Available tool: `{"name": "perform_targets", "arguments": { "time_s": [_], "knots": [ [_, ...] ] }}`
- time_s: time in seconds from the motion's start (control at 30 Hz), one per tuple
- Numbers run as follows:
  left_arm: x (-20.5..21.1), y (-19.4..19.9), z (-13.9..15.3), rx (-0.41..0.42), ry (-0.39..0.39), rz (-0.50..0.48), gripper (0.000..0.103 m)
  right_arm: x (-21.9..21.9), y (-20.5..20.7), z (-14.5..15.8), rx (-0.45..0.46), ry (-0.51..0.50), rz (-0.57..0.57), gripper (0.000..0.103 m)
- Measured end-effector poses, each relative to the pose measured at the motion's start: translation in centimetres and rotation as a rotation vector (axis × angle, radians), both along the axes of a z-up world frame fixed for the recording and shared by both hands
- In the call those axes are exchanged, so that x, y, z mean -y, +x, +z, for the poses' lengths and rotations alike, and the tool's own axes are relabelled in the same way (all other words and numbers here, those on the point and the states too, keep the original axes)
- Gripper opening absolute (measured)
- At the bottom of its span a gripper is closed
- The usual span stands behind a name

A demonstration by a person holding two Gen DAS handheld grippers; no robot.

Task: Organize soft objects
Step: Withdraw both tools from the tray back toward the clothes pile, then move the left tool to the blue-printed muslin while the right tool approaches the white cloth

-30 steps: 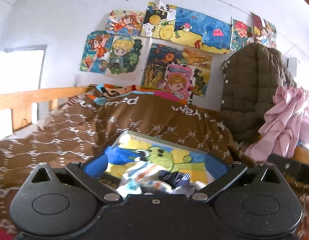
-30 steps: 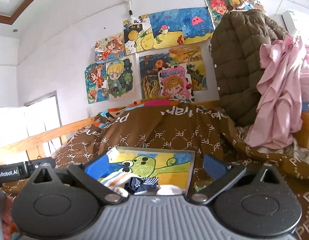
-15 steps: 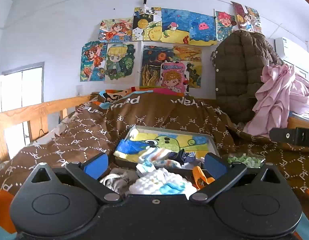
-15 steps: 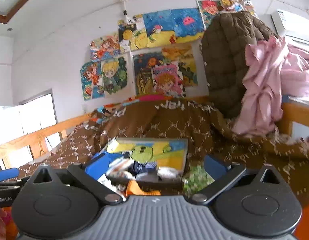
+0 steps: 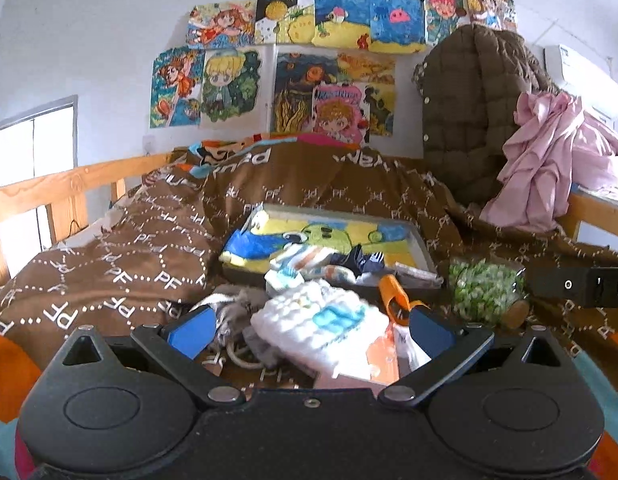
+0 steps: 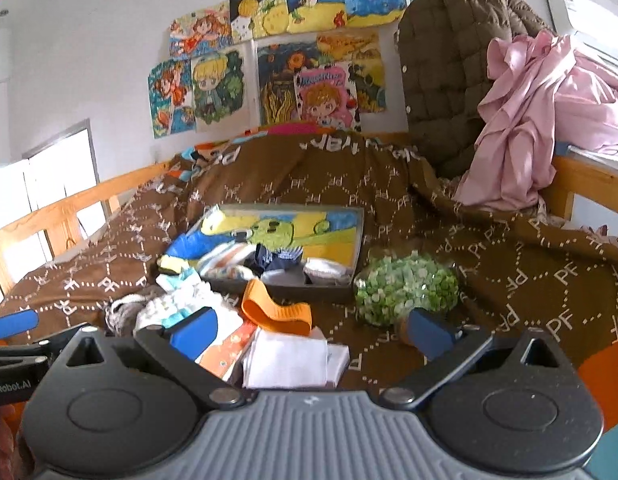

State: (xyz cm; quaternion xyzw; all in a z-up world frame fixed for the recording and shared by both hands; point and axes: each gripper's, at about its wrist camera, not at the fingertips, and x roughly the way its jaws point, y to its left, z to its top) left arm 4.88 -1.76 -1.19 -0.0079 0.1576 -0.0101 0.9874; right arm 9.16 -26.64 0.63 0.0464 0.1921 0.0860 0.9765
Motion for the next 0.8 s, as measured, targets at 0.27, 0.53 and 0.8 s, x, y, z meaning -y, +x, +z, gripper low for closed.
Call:
{"name": "perform_targets", "arguments": {
  "time_s": [0.27, 0.53, 0.8],
  "knots": [
    [-0.3, 0.6, -1.4, -0.050, 0.017, 0.001, 0.102, -0.8, 1.2, -1.2, -0.114, -0.071, -0.006, 0.103],
    [-0.8, 1.6, -2.2, -0.084, 0.018, -0.009, 0.102, -1.8, 1.8, -2.1, -0.160, -0.110, 0.042, 0.103],
    [-1.4, 2.7, -2.9, -0.107, 0.008, -0.015, 0.102, -2.5, 2.5, -2.5, -0.177, -0.125, 0.072, 0.103]
  ]
}}
